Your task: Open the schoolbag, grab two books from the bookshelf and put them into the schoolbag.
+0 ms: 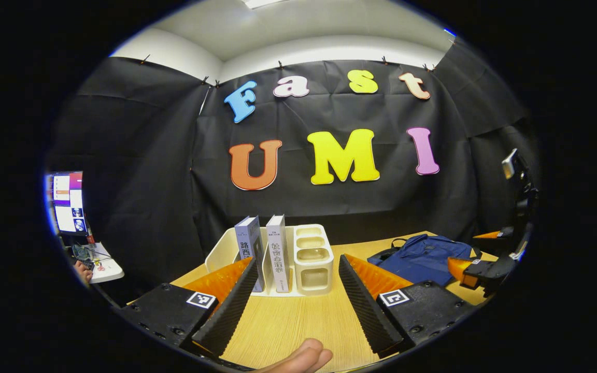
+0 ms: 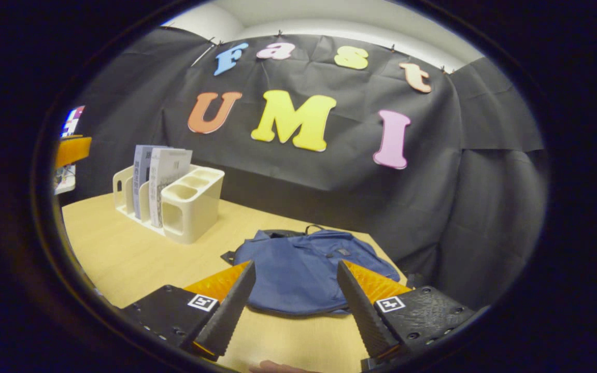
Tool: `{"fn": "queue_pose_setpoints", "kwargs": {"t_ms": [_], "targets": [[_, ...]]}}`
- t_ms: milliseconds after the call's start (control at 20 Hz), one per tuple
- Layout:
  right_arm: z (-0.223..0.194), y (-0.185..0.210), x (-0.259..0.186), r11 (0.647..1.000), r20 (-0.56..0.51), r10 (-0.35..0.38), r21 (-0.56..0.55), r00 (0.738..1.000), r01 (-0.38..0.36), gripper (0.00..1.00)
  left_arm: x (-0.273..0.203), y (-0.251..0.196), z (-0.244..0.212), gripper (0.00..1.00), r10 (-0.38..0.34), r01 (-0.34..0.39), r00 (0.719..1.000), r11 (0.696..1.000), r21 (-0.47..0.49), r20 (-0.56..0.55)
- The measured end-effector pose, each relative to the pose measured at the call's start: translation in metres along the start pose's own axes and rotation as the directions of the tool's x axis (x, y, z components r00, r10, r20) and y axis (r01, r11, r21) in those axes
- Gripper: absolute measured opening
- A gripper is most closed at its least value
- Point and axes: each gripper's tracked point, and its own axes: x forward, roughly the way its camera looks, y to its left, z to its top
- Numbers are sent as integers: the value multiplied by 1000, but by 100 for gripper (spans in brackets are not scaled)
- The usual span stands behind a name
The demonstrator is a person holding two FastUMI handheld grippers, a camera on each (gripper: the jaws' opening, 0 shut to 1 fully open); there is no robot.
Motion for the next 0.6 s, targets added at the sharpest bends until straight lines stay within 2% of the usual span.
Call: {"fn": "queue_pose_setpoints", "kwargs": {"t_ms": [150,300,450,600], "targets": [[-15,19,38,999,-83,40,-8,996,-41,95,5,5,-7,98,-1,1,1000,1000,-18,-24],[-32,41,71,997,-173,79,-8,982,-81,99,8,10,-11,98,2,-3,999,1000,-21,-32],[-43,56,92,994,-232,85,-50,969,-99,92,11,17,-18,98,9,-10,999,1000,-2,-50],[-49,70,107,986,-282,87,-115,955,-124,95,15,21,-23,98,26,-27,997,1000,-2,-67]]}}
